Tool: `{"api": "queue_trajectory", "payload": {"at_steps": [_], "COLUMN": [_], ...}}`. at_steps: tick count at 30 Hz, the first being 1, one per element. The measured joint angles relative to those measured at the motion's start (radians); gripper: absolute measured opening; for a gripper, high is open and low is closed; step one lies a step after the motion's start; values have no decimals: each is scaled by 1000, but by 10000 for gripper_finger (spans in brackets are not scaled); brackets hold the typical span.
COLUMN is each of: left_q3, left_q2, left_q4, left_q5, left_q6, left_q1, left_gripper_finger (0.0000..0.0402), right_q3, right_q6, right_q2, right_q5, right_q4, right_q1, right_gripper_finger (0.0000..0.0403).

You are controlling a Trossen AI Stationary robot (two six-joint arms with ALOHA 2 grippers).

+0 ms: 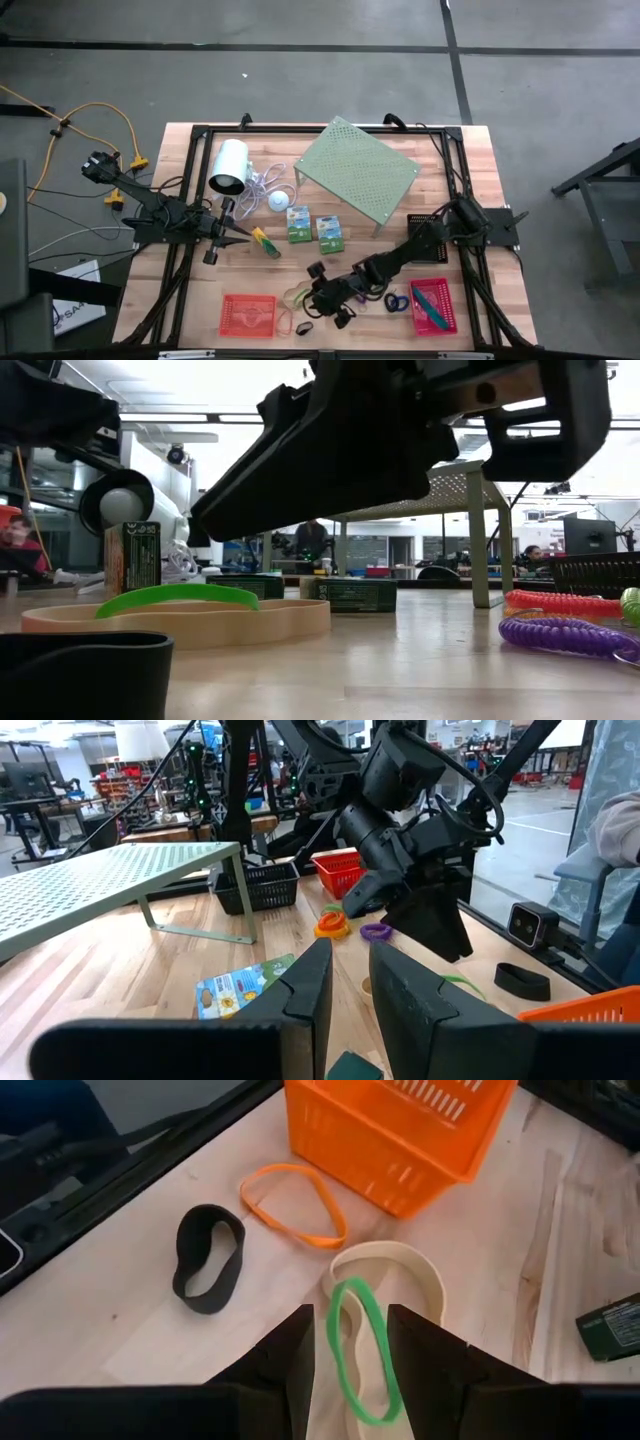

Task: Pick & Place Office Desk Supplies
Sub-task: Put the green rubber band into the red bin

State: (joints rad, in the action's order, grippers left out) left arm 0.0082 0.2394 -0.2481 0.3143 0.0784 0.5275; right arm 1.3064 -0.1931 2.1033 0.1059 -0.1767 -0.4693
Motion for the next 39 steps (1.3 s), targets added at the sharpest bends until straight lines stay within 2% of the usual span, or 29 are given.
{"api": "queue_trajectory", "payload": {"at_steps": [23,39], "left_q3": [0,0], "left_q2": [0,0], "left_q4": [0,0], "left_q5": [0,0], "left_q6": [0,0], "left_q1": [0,0], "left_gripper_finger": [65,65], "right_q3": [0,0], "right_q6": [6,7], "right_q2": [69,84], "right_q5": [51,45], "right_q4": [-54,-78], "right_q1": [-11,-6], "right_gripper_finger": [117,115]}}
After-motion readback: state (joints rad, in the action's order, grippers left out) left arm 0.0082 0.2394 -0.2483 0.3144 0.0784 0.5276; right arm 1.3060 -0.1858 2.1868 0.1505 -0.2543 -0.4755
